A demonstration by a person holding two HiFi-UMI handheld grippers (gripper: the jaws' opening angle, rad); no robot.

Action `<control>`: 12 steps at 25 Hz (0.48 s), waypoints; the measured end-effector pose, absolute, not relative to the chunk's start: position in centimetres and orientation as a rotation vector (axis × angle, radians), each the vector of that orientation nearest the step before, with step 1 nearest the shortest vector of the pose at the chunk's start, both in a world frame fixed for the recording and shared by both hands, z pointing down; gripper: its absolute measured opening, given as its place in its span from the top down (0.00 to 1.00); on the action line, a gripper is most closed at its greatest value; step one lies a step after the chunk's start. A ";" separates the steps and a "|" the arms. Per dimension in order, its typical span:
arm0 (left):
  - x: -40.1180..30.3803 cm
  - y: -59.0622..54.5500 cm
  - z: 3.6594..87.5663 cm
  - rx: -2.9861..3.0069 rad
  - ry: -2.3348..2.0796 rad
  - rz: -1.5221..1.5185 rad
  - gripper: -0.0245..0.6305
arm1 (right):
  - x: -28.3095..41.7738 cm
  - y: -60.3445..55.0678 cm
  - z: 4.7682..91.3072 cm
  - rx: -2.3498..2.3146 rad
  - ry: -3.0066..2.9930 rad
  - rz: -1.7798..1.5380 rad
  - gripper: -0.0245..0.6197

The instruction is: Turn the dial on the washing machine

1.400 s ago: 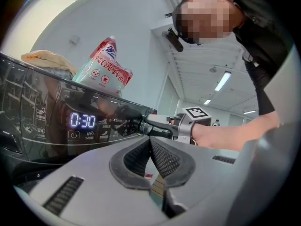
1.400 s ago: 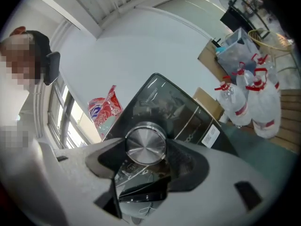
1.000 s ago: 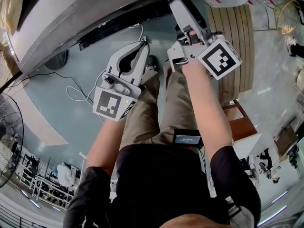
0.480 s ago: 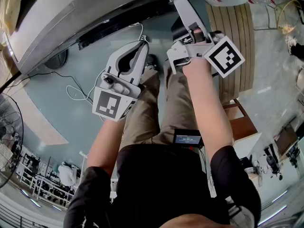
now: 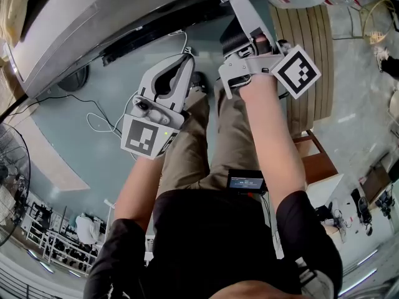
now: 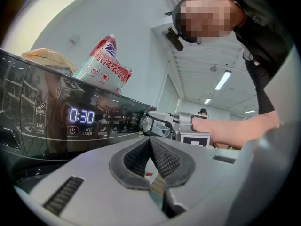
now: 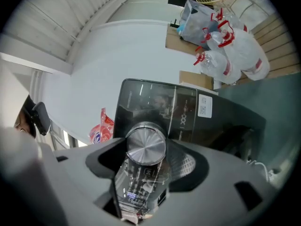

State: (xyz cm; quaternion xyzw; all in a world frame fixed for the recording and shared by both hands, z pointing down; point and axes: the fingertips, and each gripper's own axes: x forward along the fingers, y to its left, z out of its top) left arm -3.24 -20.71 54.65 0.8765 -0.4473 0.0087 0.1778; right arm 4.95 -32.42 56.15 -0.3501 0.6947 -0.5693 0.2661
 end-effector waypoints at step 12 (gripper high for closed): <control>-3.1 -20.6 54.4 2.476 -1.274 0.023 0.97 | 5.2 -32.4 56.4 -0.840 1.646 -1.645 0.54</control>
